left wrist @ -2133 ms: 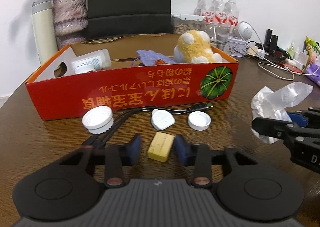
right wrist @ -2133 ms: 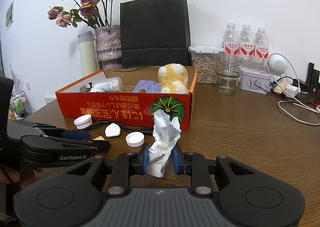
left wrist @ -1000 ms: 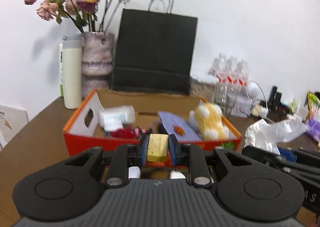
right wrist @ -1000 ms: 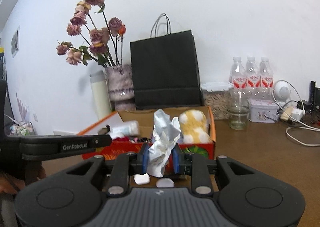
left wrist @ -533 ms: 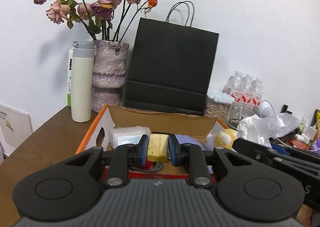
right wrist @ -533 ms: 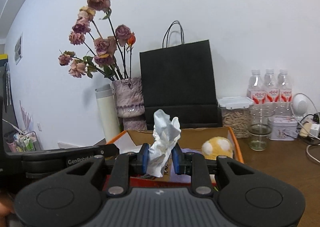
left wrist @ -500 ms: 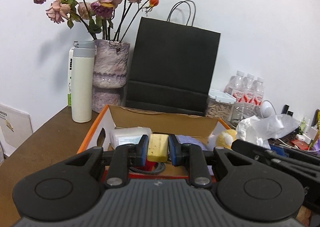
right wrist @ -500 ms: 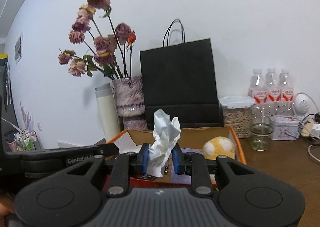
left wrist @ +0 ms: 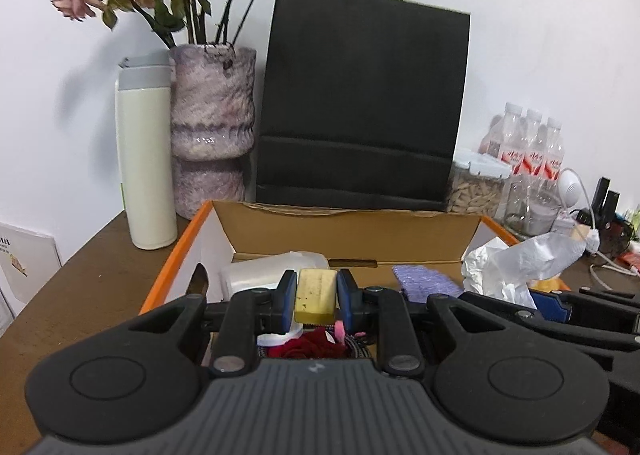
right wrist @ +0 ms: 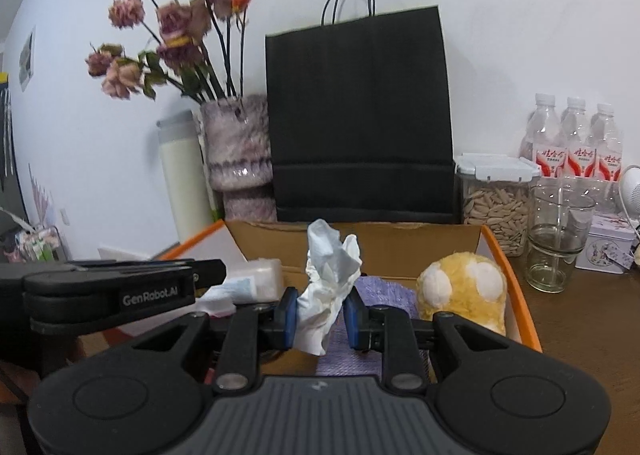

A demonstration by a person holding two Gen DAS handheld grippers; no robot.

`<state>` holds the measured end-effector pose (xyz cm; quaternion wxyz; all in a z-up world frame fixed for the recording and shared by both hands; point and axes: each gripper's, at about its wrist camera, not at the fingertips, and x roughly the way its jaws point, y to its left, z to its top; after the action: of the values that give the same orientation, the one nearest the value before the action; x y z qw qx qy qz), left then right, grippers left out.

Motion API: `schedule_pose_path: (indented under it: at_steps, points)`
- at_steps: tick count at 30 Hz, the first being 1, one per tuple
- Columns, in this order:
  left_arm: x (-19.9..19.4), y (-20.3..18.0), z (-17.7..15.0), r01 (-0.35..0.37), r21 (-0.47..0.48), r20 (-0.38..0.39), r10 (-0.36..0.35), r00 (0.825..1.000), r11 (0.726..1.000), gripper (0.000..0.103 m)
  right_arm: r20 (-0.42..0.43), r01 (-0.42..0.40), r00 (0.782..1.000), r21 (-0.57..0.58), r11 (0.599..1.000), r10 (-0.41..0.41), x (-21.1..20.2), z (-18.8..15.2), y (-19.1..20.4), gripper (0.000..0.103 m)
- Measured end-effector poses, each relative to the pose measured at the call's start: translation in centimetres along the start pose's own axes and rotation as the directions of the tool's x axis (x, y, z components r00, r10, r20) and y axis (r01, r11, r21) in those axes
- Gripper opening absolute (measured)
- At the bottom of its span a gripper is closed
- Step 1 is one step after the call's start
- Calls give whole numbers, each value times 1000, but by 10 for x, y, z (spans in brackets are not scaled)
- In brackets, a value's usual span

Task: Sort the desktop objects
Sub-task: 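Lift the tissue and yellow block and carry both over the box, then open both grippers to drop the tissue and yellow block into the box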

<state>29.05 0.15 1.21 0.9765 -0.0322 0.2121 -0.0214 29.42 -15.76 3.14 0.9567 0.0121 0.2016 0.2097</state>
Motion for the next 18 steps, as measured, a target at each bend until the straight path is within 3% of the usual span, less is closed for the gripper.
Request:
schedule_pose_path:
  at_steps: [9,14,16,17,18]
  points:
    - [18,2,-10,-18,44,-35,19,999,999,22,-48,24,998,-51,998,-26,18,-11,-5,23]
    - [14,0,-13,-23,64,-14,24,1000,998,23,-53,29,998,-69,997,-33,16,-15,-2,27]
    - [12,-1,-14,-28,66,-5,28,1000,997,28,-54,39,998,-75,996,-43,15,-16,-1,32]
    - [12,-1,-13,-31,67,-3,32,999,997,37,-55,39,998,-75,996,-44,15,-17,-1,36]
    - [11,-1,-14,-36,64,1,36,999,997,50,-54,36,998,-73,997,-40,14,-17,-2,47]
